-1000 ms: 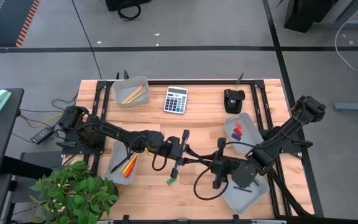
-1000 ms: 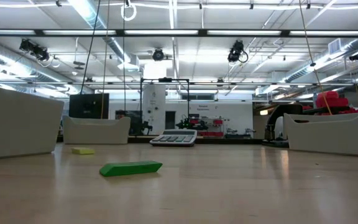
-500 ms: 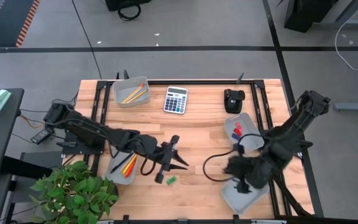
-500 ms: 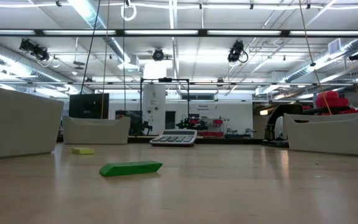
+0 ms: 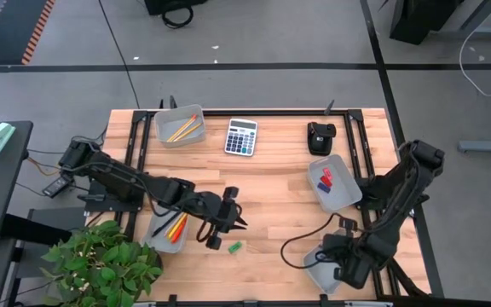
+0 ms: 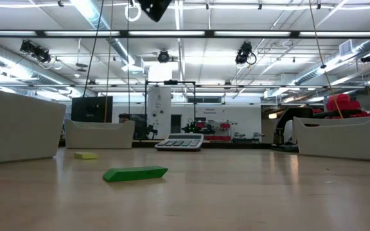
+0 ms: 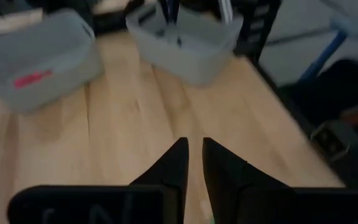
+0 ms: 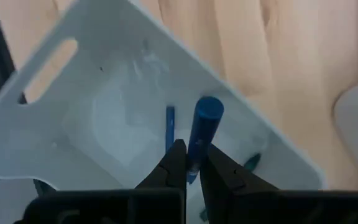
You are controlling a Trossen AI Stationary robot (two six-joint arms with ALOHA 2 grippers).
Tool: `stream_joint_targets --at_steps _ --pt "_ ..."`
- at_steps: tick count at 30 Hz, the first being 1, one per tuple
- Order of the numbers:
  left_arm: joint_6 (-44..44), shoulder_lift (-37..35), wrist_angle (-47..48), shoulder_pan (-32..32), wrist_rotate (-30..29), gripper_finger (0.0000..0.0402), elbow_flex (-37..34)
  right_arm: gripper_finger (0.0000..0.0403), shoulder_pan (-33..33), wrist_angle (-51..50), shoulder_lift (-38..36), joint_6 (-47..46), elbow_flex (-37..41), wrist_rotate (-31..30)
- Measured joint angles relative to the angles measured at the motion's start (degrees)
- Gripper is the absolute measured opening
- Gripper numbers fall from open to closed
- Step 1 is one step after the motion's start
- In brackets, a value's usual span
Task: Sort crayons/erasers/pens/pencils in bins
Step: Put the blue crayon into the bottom right gray bin, then put the green eraser into the top left gray bin
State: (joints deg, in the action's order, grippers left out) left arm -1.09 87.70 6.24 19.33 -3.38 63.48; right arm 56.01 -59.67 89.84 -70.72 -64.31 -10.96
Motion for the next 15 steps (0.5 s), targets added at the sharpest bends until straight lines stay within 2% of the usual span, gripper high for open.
stream_joint_targets --at_steps 4,6,11,15 --pt "-7.5 0.0 6.9 1.2 0.4 0.0055 0.0 0.0031 0.8 0.3 2.8 -2.4 0.0 0.0" --pt "-11.4 0.0 9.9 2.1 0.6 0.0052 0.0 0.0057 1.1 0.4 3.9 -3.3 0.0 -1.5" --pt "-13.4 0.0 10.8 3.5 0.6 0.0045 0.0 0.0134 1.3 0.4 4.4 -6.1 0.0 -1.8" --pt "-13.4 -0.5 11.3 3.8 0.6 0.0040 0.0 0.0167 1.3 0.4 2.9 -8.3 0.0 -0.9"
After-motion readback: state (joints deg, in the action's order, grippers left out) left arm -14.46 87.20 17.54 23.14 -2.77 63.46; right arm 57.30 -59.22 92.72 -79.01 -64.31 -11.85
